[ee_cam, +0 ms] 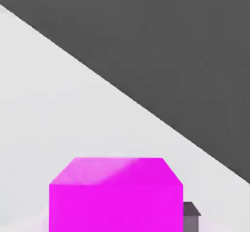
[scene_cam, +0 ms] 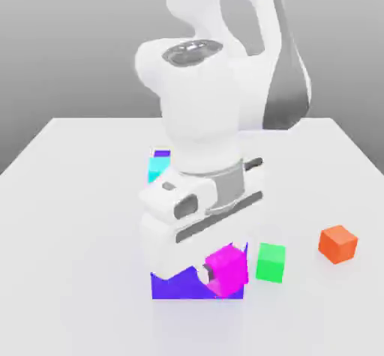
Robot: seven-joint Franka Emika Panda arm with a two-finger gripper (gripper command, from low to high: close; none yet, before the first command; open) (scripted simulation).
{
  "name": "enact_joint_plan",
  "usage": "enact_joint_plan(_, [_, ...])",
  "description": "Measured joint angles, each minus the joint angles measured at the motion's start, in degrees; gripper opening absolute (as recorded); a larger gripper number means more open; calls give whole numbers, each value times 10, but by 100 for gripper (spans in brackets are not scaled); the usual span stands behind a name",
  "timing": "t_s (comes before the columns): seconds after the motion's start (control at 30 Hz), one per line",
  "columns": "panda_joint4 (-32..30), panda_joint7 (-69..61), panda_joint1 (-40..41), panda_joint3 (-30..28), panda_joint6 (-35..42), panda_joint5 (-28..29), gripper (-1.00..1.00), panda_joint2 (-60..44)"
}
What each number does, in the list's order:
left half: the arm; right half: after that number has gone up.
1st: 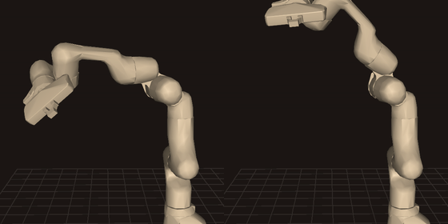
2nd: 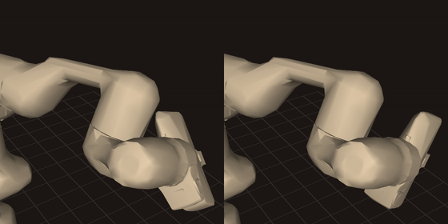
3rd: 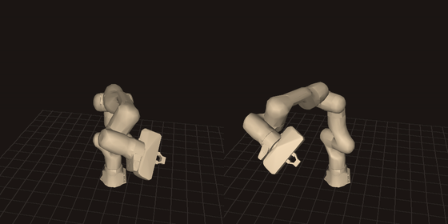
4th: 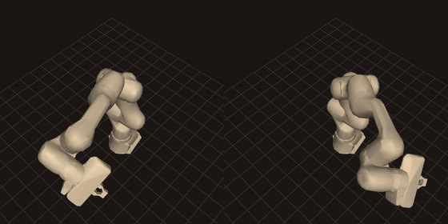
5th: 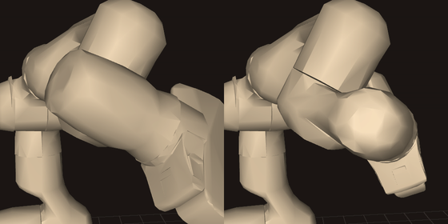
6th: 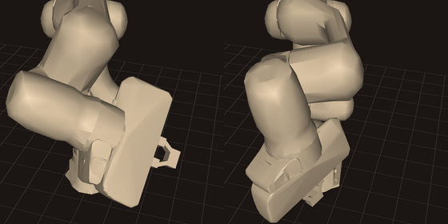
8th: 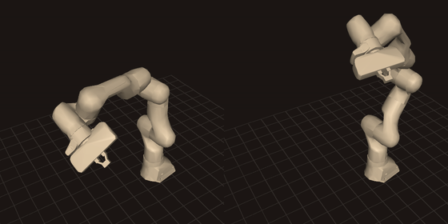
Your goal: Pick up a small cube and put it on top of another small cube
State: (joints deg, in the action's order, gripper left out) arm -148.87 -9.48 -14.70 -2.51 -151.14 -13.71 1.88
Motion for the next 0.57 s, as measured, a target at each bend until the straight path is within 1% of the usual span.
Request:
enact_joint_plan(0.2, [-119, -142, -61, 41, -15, 78, -100, 79])
enact_joint_plan(0.27, [-154, -175, -76, 56, -43, 106, -100, 73])
enact_joint_plan(0.33, [-163, -185, -81, 62, -80, 116, -100, 43])
enact_joint_plan(0.47, [-164, -175, -83, 58, -156, 138, -100, -35])
enact_joint_plan(0.5, [-163, -173, -85, 55, -167, 141, 100, -46])
enact_joint_plan(0.57, [-163, -173, -85, 55, -167, 141, 100, -46])
